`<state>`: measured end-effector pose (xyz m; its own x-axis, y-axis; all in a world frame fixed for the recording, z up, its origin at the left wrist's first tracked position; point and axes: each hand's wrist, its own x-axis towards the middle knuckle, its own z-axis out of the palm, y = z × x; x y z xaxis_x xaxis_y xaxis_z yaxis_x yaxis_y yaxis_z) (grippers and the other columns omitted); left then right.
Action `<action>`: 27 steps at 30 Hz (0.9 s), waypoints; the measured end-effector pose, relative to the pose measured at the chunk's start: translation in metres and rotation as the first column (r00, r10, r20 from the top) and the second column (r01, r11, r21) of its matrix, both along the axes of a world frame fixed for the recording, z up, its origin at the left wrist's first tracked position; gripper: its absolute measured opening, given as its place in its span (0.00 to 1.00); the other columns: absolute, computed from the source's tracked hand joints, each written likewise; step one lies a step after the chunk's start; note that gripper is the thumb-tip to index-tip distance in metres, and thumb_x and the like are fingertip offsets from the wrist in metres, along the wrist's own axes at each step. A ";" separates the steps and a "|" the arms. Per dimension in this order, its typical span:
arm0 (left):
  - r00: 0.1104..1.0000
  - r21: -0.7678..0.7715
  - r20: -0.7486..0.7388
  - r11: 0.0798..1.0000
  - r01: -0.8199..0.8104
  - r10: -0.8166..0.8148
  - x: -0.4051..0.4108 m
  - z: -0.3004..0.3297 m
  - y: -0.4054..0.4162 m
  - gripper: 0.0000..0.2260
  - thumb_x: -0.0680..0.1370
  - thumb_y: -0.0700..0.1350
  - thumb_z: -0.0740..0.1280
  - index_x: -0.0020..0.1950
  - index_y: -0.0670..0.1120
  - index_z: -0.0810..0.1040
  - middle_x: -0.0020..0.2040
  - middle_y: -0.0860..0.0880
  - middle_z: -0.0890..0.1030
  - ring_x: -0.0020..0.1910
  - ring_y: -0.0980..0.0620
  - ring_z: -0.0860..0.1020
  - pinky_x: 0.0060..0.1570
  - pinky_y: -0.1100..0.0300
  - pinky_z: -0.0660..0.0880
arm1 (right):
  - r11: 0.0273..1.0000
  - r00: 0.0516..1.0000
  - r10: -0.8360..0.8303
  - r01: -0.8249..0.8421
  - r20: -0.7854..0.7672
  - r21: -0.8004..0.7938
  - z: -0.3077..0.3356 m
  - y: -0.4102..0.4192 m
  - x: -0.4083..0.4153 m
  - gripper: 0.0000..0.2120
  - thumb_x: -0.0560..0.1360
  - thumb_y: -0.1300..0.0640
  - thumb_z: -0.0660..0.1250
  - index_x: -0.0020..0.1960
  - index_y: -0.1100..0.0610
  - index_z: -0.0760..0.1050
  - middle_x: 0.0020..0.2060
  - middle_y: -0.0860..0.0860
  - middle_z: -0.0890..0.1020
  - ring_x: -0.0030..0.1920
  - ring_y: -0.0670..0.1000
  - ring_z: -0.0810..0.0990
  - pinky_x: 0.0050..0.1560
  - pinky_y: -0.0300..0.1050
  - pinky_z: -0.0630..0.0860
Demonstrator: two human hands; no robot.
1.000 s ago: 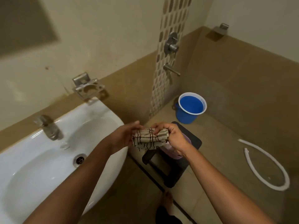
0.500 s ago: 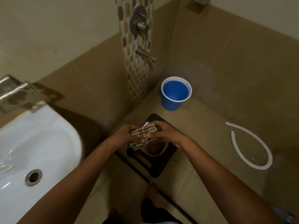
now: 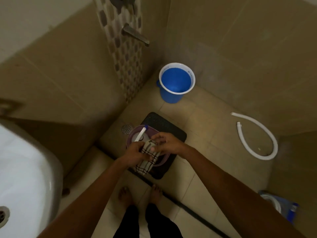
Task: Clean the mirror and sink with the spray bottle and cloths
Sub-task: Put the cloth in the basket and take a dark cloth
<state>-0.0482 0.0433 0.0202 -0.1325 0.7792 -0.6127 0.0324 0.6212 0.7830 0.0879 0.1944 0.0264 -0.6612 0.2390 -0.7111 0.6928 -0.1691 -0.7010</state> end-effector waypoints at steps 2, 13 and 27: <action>1.000 -0.001 -0.012 1.000 -0.024 0.024 -0.001 -0.016 0.002 0.13 0.71 0.35 0.73 0.53 0.47 0.79 0.50 0.49 0.84 0.50 0.52 0.83 0.56 0.51 0.78 | 0.979 0.978 -0.191 0.196 0.084 -0.053 -0.015 0.005 -0.004 0.13 0.77 0.59 0.70 0.61 0.58 0.76 0.51 0.53 0.82 0.53 0.53 0.82 0.54 0.50 0.80; 0.977 -0.059 0.034 0.977 -0.206 0.209 0.003 -0.087 0.007 0.15 0.70 0.33 0.73 0.48 0.51 0.78 0.46 0.53 0.83 0.47 0.56 0.82 0.49 0.59 0.80 | 0.592 0.731 0.456 -0.675 0.508 0.441 -0.152 0.003 -0.019 0.30 0.78 0.51 0.67 0.76 0.55 0.61 0.73 0.58 0.66 0.72 0.59 0.67 0.71 0.56 0.66; 0.931 -0.122 0.118 0.936 -0.331 0.345 0.008 -0.126 -0.004 0.16 0.68 0.29 0.74 0.48 0.47 0.80 0.45 0.50 0.84 0.45 0.52 0.83 0.47 0.55 0.81 | 0.260 0.483 0.706 -0.857 0.518 0.445 -0.208 -0.002 -0.031 0.43 0.74 0.42 0.69 0.79 0.54 0.51 0.78 0.58 0.57 0.78 0.59 0.56 0.78 0.60 0.51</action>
